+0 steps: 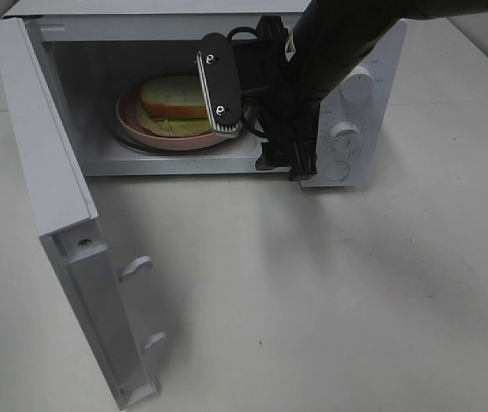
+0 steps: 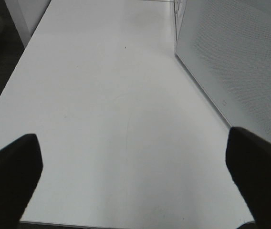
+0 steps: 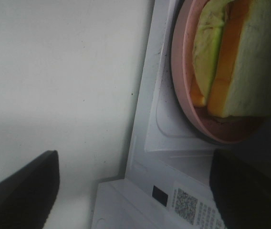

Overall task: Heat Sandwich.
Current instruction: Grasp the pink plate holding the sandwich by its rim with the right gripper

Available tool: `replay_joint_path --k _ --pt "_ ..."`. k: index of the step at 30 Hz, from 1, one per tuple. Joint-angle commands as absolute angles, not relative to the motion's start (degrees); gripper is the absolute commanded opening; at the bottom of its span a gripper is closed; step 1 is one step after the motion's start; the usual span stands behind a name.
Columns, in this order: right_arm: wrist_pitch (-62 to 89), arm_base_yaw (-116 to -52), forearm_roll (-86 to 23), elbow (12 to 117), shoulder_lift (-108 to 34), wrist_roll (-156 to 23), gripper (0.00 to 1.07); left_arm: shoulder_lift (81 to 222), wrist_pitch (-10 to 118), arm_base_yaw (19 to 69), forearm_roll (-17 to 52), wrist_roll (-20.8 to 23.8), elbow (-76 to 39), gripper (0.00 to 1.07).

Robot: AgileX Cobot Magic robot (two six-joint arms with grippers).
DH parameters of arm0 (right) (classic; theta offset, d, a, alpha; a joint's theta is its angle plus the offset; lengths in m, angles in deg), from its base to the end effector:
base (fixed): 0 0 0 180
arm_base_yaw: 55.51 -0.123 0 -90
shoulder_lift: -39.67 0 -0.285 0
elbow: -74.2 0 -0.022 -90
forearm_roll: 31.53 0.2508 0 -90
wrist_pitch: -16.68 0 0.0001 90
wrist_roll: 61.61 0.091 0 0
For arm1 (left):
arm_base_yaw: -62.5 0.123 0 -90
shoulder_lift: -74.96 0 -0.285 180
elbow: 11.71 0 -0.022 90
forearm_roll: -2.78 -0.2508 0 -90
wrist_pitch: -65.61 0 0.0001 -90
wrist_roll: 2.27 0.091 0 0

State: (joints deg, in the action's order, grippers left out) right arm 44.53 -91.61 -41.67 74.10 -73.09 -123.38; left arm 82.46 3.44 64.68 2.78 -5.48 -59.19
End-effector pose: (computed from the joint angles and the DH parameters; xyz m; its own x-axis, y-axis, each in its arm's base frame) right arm 0.3338 0.2342 0.2388 0.3093 -0.9390 -0.1506 -0.7668 -0.1526 -0.6234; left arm -0.0089 -0.0003 0.2805 -0.4531 -0.0733 -0.8884 -0.0635 0.9967 -0.0498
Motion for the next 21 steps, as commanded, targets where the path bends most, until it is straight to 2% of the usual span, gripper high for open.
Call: replay_joint_path --k 1,21 --pt "43.3 -91.7 -41.6 75.7 -74.9 -124.1 0.82 81.5 4.2 64.8 3.4 -5.6 -59.3 1.00" --pt "43.2 -91.7 -42.1 89.7 -89.0 -122.6 0.80 81.5 4.2 64.8 3.4 -5.6 -59.3 1.00"
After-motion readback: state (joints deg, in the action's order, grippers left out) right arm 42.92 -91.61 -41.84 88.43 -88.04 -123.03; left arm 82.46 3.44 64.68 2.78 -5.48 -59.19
